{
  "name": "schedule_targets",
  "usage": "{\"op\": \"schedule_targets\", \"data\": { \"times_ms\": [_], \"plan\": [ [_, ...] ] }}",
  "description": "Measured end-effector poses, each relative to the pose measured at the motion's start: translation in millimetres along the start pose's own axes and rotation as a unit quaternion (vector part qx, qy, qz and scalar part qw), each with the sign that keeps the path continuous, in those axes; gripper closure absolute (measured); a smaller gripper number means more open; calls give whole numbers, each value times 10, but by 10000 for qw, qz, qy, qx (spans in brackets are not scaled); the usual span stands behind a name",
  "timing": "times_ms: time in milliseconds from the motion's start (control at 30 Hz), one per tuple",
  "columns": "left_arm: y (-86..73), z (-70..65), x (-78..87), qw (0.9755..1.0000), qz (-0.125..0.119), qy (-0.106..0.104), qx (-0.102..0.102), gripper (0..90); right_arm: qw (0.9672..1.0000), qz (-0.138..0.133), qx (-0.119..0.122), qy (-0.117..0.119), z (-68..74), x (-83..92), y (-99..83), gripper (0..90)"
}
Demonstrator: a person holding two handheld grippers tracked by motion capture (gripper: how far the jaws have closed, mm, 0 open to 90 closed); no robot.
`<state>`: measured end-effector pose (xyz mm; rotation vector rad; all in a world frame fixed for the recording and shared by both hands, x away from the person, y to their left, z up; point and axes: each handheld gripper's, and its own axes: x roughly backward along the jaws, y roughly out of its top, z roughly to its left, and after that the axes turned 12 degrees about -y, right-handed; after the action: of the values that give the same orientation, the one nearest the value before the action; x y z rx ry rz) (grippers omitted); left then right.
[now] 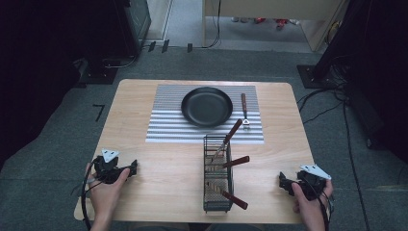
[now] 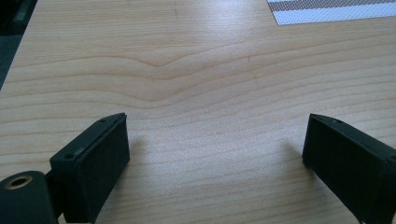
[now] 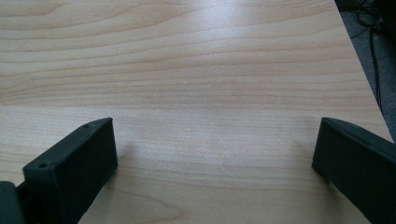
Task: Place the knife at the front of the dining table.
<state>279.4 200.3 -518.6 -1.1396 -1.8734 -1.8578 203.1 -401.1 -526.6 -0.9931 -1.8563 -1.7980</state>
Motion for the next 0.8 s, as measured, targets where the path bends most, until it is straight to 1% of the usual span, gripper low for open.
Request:
{"op": "schedule_targets", "data": {
  "times_ms": [200, 233, 267, 300, 333, 367, 467, 500, 533, 600, 667, 800],
  "plan": [
    [-2, -27, 3, 9999, 0, 104, 96, 73, 10000, 2, 1, -1, 0, 0, 0, 0],
    [6, -34, 5, 9998, 2, 120, 180, 73, 10000, 1, 6, -2, 1, 0, 0, 0],
    [15, -37, 10, 9996, -20, 92, 255, 73, 10000, 2, 4, -1, 1, 0, 0, 0],
    [53, -62, 33, 9993, -141, 19, 352, 73, 10000, 1, 6, -3, 1, 0, 0, 0],
    [95, -95, 58, 9992, -210, 18, 340, 73, 10000, 1, 6, -3, 1, 0, 0, 0],
    [95, -95, 58, 9992, -210, 18, 340, 73, 10000, 1, 6, -3, 1, 0, 0, 0],
    [226, -209, 128, 9986, -434, -143, 284, 73, 10000, 2, 5, -1, 1, 0, 0, 0],
    [314, -292, 167, 9979, -515, -314, 235, 73, 10000, 1, 6, -1, 1, 0, 0, 0],
    [314, -292, 167, 9979, -515, -314, 235, 73, 10000, 1, 6, -1, 1, 0, 0, 0],
    [412, -408, 212, 9971, -633, -408, 114, 74, 10000, 0, 6, -3, 1, 0, 0, 0],
    [524, -541, 258, 9953, -743, -616, 13, 73, 10000, 2, 3, -2, 1, 0, 0, 0],
    [720, -770, 310, 9905, -901, -1009, -231, 73, 10000, 0, 15, -3, -1, 0, 0, 0]
  ]
}}
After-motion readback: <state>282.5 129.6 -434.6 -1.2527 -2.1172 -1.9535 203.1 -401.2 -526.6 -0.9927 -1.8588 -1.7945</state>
